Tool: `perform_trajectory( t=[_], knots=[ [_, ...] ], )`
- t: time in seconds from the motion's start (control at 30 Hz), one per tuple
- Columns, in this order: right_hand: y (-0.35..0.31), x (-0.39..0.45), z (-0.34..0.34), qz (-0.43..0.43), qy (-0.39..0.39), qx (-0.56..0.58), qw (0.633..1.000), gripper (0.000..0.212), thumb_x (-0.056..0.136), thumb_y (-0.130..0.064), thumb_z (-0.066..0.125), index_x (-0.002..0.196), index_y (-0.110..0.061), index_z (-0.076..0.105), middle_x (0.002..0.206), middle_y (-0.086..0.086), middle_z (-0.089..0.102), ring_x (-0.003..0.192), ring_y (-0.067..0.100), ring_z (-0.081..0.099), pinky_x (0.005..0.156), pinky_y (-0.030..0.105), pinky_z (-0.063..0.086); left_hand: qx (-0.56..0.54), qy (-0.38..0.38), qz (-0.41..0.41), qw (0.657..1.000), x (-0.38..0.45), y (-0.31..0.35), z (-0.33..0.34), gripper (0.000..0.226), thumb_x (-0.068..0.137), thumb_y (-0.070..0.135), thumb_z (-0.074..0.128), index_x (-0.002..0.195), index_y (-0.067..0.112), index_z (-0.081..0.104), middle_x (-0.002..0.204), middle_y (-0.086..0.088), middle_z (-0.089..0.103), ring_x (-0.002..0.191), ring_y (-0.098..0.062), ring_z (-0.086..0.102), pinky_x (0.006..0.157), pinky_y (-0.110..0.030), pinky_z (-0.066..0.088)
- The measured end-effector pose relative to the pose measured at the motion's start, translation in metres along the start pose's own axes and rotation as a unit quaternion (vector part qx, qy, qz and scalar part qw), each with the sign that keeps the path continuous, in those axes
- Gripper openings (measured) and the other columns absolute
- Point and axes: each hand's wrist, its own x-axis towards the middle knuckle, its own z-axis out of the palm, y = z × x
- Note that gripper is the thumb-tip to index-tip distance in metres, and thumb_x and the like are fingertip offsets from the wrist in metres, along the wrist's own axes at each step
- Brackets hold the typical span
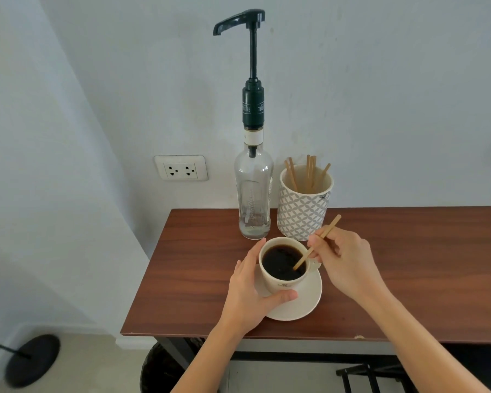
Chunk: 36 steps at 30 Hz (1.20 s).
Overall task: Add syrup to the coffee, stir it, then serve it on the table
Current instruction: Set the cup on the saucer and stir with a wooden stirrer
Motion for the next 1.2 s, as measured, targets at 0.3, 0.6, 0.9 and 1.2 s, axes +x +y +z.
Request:
perform_trajectory(
  t=[0.3, 0.6, 0.9, 1.2],
  knots=[
    [0.000, 0.004, -0.004, -0.005, 0.019, -0.025, 0.999, 0.019, 0.097, -0.022, 0.059, 0.084, -0.013, 0.069, 0.071, -0.003, 0.071, 0.065, 0.007, 0.065, 0.059, 0.012, 0.045, -0.002, -0.005, -0.004, 1.000, -0.001, 0.001, 0.000, 0.093, 0.064, 0.060, 0.089, 0.137, 0.066, 0.033, 0.140, 0.033, 0.054, 0.137, 0.000, 0.048, 0.119, -0.055, 0.035],
    [-0.010, 0.011, 0.012, -0.067, 0.020, -0.003, 0.998, 0.018, 0.096, -0.017, 0.062, 0.081, -0.012, 0.070, 0.066, -0.005, 0.069, 0.068, 0.001, 0.063, 0.060, 0.007, 0.044, 0.000, 0.001, 0.002, 1.000, -0.001, 0.001, 0.000, 0.093, 0.063, 0.060, 0.089, 0.138, 0.063, 0.034, 0.141, 0.029, 0.056, 0.137, -0.005, 0.050, 0.118, -0.056, 0.036],
    [-0.008, 0.001, 0.012, -0.048, -0.028, 0.023, 0.998, 0.019, 0.095, -0.020, 0.062, 0.079, -0.017, 0.071, 0.067, -0.006, 0.071, 0.066, 0.008, 0.065, 0.062, 0.009, 0.047, -0.003, 0.001, -0.003, 1.000, -0.002, 0.000, 0.000, 0.096, 0.062, 0.063, 0.088, 0.142, 0.056, 0.036, 0.140, 0.027, 0.057, 0.135, -0.008, 0.051, 0.116, -0.053, 0.039],
    [0.004, -0.003, -0.007, -0.106, 0.026, -0.009, 0.994, 0.015, 0.095, -0.019, 0.062, 0.085, -0.013, 0.070, 0.068, -0.003, 0.071, 0.066, 0.012, 0.065, 0.059, 0.018, 0.050, 0.004, -0.002, -0.010, 1.000, -0.001, 0.001, 0.000, 0.095, 0.063, 0.061, 0.089, 0.142, 0.055, 0.036, 0.141, 0.030, 0.054, 0.137, -0.005, 0.048, 0.116, -0.053, 0.040]
  ],
)
